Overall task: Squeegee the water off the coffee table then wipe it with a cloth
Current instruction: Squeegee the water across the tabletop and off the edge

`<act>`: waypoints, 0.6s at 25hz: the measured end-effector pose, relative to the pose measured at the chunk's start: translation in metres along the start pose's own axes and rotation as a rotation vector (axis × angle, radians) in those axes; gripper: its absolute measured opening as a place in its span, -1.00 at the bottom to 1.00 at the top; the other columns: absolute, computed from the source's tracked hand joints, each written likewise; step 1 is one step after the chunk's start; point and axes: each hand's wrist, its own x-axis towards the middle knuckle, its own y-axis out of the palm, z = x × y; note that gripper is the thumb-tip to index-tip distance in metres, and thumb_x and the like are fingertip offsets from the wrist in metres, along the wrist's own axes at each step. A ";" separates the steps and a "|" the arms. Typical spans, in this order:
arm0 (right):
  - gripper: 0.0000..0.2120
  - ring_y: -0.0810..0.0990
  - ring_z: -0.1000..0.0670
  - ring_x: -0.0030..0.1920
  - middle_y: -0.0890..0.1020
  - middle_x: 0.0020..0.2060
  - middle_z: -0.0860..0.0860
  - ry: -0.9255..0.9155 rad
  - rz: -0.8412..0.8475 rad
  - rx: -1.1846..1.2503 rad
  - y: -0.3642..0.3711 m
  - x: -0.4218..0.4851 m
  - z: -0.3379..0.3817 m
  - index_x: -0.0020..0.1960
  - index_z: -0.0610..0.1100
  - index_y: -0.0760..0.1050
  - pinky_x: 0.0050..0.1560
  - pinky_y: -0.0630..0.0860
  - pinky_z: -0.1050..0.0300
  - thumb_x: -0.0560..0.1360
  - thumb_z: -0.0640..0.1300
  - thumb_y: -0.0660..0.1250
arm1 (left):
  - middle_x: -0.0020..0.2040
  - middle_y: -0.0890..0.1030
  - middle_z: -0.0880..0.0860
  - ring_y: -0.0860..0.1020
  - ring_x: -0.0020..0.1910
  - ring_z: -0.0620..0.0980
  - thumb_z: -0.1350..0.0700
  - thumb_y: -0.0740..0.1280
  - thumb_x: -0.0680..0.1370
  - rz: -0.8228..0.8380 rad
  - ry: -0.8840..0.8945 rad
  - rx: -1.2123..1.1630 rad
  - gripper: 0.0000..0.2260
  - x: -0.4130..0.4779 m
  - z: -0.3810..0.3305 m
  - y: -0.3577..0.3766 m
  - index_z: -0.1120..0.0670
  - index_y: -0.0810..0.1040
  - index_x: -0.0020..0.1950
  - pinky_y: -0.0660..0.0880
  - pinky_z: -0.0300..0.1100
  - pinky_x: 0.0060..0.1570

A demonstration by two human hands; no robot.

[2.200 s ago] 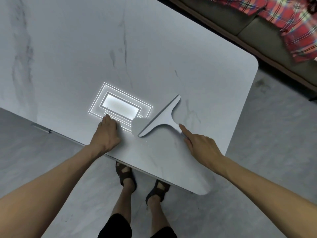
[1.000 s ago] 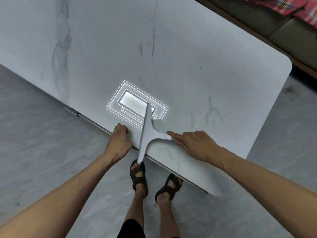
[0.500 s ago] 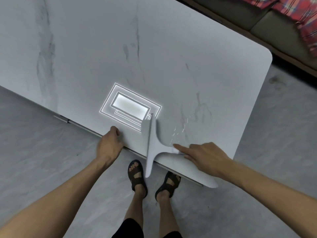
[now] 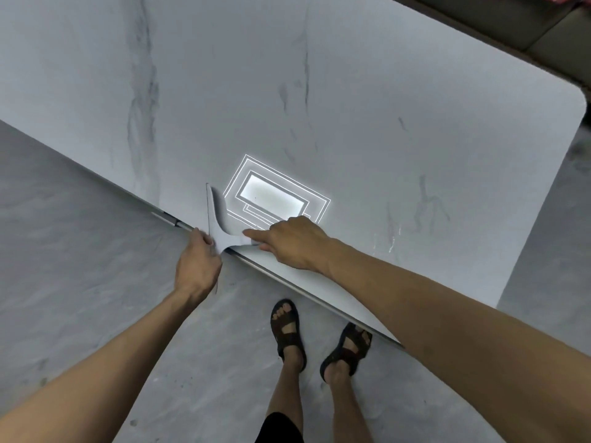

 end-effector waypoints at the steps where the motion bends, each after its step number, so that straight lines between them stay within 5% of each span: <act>1: -0.59 0.60 -0.20 -0.06 0.64 -0.03 -0.12 0.015 -0.001 0.014 0.000 -0.004 -0.005 0.51 0.15 0.19 -0.17 0.41 0.02 0.67 0.01 0.04 | -0.22 0.52 0.09 0.46 -0.24 0.17 0.24 0.26 0.47 0.037 0.024 0.009 -0.81 0.001 -0.002 0.001 0.04 0.29 -0.03 0.34 -0.10 -0.23; 5: -0.60 0.62 -0.17 -0.08 0.66 -0.05 -0.06 0.174 -0.036 0.128 0.008 -0.069 -0.047 0.49 0.22 0.21 -0.15 0.49 0.02 0.67 0.06 0.05 | -0.28 0.47 0.04 0.44 -0.33 0.03 0.29 0.21 0.39 0.206 0.144 0.020 -0.76 -0.008 -0.024 0.009 0.05 0.29 -0.02 0.29 -0.13 -0.39; 10: -0.59 0.61 -0.04 -0.07 0.64 -0.10 0.14 0.408 -0.011 0.184 0.028 -0.187 -0.091 0.50 0.31 0.14 -0.21 0.30 0.12 0.66 0.11 -0.01 | -0.16 0.44 0.09 0.41 -0.31 0.02 0.37 0.17 0.41 0.319 0.288 0.090 -0.82 -0.028 -0.065 0.029 0.15 0.32 -0.06 0.21 -0.19 -0.42; 15: -0.59 0.62 -0.05 0.04 0.66 0.07 0.16 0.579 0.018 0.174 0.049 -0.274 -0.100 0.48 0.35 0.10 -0.18 0.36 0.10 0.65 0.14 -0.04 | 0.17 0.38 0.23 0.43 0.12 0.22 0.38 0.20 0.44 0.396 0.433 0.309 -0.75 -0.056 -0.093 0.057 0.27 0.41 0.12 0.39 -0.07 0.04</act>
